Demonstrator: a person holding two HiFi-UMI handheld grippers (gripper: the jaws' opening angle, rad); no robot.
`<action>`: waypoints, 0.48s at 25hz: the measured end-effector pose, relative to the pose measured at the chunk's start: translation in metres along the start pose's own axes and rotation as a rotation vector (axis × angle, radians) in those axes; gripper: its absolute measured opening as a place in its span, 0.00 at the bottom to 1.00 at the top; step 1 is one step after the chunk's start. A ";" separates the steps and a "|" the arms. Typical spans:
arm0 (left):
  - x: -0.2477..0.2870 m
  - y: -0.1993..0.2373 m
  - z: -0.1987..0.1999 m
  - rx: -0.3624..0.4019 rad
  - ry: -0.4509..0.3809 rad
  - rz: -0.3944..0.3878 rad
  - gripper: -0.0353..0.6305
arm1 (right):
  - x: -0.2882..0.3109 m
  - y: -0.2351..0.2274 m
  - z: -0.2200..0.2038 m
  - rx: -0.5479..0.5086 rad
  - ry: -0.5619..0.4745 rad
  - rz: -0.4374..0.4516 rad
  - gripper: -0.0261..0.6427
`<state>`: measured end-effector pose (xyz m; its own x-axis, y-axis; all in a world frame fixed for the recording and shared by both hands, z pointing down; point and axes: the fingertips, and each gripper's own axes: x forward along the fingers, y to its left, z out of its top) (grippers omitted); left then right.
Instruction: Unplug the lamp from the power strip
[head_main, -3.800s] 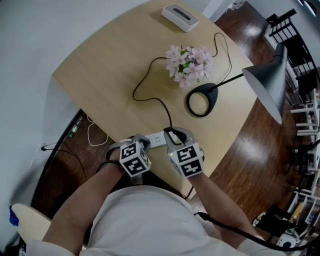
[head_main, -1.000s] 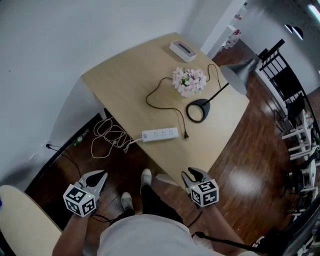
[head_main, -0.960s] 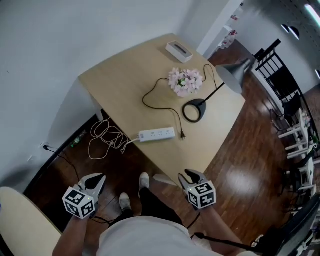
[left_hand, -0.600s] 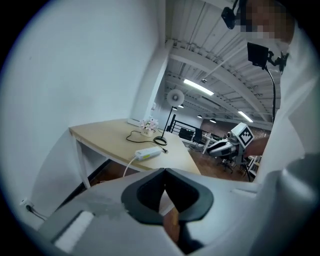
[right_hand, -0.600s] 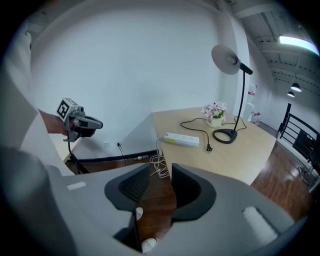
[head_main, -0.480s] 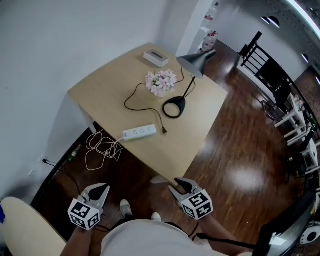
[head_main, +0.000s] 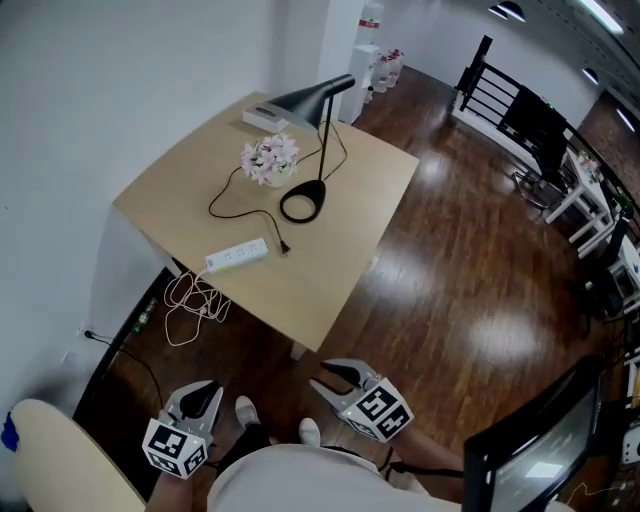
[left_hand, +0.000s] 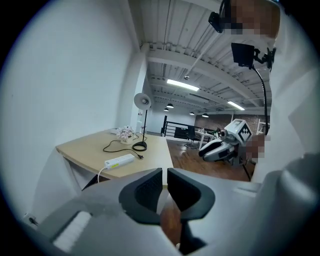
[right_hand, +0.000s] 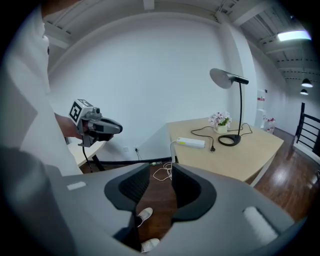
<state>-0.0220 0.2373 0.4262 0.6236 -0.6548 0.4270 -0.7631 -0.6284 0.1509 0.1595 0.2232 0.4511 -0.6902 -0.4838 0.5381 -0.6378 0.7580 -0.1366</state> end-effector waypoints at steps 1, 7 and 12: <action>-0.001 -0.006 -0.002 0.009 0.004 0.002 0.11 | -0.003 0.004 0.001 -0.010 -0.002 0.023 0.25; 0.003 -0.044 0.000 -0.008 -0.017 -0.002 0.11 | -0.021 0.014 0.003 -0.068 -0.006 0.106 0.25; 0.008 -0.067 -0.004 -0.009 -0.016 -0.031 0.11 | -0.029 0.015 -0.004 -0.058 -0.015 0.128 0.25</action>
<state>0.0335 0.2758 0.4235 0.6493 -0.6420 0.4077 -0.7450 -0.6446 0.1715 0.1715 0.2502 0.4367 -0.7700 -0.3878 0.5067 -0.5236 0.8379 -0.1544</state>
